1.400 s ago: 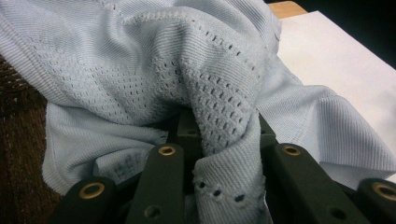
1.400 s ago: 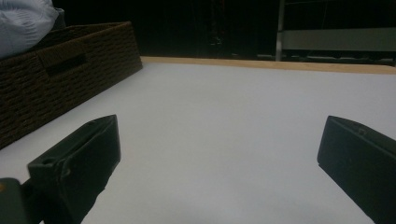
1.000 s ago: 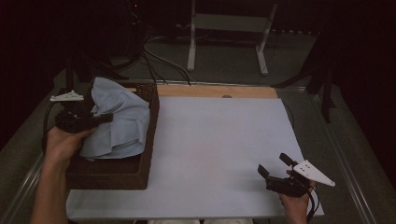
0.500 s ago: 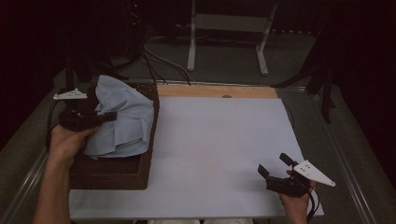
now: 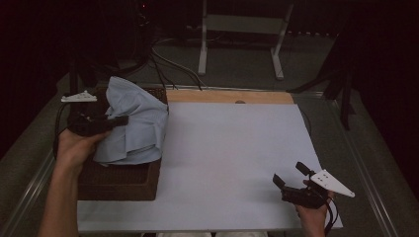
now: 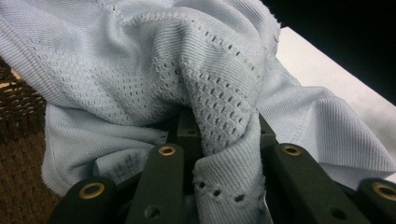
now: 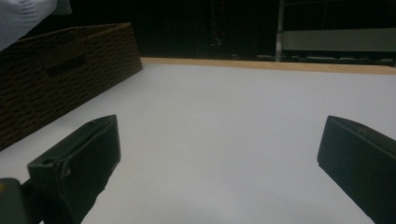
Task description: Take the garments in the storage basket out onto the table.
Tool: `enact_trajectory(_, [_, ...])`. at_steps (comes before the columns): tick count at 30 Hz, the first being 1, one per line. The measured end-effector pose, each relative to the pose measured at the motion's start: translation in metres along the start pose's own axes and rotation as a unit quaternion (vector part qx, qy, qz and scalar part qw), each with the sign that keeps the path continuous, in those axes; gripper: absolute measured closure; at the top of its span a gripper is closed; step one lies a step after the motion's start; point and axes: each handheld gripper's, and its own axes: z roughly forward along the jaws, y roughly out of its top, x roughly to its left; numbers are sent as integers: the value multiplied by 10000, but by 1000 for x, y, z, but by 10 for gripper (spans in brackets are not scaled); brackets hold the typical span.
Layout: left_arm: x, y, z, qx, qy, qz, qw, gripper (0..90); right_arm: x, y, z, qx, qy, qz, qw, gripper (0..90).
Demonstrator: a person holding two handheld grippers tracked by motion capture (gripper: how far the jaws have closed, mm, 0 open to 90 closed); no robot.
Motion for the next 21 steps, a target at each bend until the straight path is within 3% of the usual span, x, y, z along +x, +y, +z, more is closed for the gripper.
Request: enact_trajectory(21, [-16, 13, 14, -36, -109, 123, 9999, 757, 0, 0, 0, 1, 0, 11, 10000, 0])
